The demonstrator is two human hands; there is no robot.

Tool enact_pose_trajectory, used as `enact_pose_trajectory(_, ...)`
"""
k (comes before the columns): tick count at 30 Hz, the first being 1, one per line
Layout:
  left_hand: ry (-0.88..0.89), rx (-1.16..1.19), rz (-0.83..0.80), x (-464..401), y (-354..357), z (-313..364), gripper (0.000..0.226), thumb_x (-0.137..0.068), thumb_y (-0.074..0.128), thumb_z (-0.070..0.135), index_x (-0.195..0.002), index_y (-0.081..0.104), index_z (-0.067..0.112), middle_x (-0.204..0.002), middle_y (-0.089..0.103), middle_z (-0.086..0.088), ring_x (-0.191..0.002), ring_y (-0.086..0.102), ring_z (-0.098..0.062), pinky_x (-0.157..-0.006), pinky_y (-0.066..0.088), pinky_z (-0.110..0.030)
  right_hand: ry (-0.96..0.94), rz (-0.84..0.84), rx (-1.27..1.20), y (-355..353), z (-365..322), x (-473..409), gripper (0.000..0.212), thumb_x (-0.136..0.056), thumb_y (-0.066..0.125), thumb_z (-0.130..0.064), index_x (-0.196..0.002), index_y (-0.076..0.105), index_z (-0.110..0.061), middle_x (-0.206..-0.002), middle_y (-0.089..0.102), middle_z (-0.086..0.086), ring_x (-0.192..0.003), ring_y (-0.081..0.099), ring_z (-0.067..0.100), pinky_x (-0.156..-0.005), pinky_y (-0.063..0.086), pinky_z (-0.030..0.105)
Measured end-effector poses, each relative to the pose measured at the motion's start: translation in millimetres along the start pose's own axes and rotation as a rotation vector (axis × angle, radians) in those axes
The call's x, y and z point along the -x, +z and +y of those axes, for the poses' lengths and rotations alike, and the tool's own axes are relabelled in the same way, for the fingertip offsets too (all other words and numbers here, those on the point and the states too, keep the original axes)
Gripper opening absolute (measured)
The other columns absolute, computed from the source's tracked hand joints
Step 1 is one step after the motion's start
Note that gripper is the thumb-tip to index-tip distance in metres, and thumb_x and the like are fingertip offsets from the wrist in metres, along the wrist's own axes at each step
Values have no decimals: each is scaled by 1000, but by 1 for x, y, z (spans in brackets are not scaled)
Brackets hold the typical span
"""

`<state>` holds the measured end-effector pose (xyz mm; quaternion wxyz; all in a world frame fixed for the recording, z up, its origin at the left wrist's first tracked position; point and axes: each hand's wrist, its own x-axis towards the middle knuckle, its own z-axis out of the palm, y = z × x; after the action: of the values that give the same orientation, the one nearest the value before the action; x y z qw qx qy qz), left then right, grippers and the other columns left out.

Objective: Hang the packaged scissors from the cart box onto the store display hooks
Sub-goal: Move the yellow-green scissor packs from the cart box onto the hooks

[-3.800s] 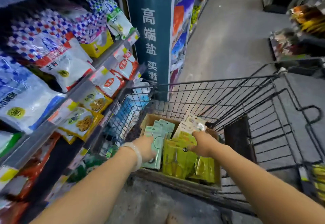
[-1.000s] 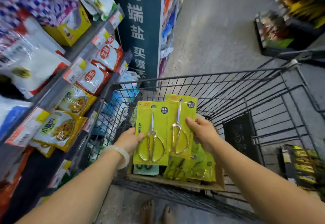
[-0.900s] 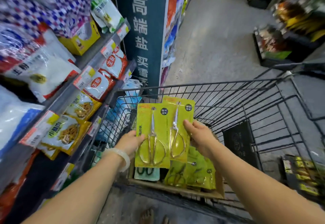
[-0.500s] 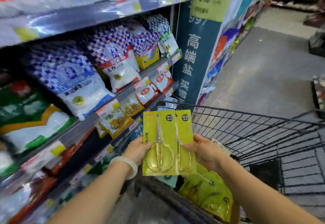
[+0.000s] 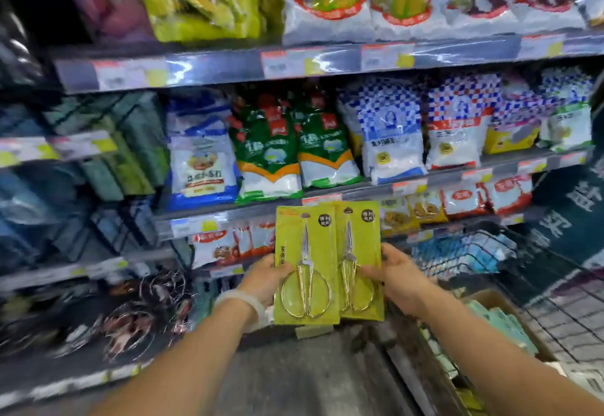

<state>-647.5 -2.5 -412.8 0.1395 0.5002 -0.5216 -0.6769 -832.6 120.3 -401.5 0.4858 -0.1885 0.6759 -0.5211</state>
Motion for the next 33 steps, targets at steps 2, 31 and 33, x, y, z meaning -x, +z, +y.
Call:
enact_pose_trajectory(2, 31, 55, 102, 13, -46, -9, 20, -96, 50, 7, -114, 60, 8, -105, 67, -10, -97, 63, -27, -97, 49, -45, -36, -86, 70, 49, -7, -5, 30, -86, 57, 9, -110, 56, -8, -101, 67, 13, -92, 63, 31, -89, 52, 52)
enact_pose_trajectory(31, 72, 555, 995, 326, -643, -201, 8, -90, 59, 8, -92, 66, 11, -95, 72, -17, -91, 68, -34, -91, 52, -51, -101, -790, 381, 764, 66, 155, 18, -82, 65, 1, -90, 58, -14, -104, 67, 15, -91, 65, 29, -91, 52, 49)
enact_pose_trajectory(33, 60, 570, 992, 316, -668, -208, 9, -92, 57, 8, -94, 66, 9, -93, 72, -16, -87, 68, -32, -90, 53, -51, -93, -789, 404, 795, 68, 140, 17, -82, 66, 0, -90, 58, -13, -104, 67, 15, -91, 65, 30, -91, 51, 52)
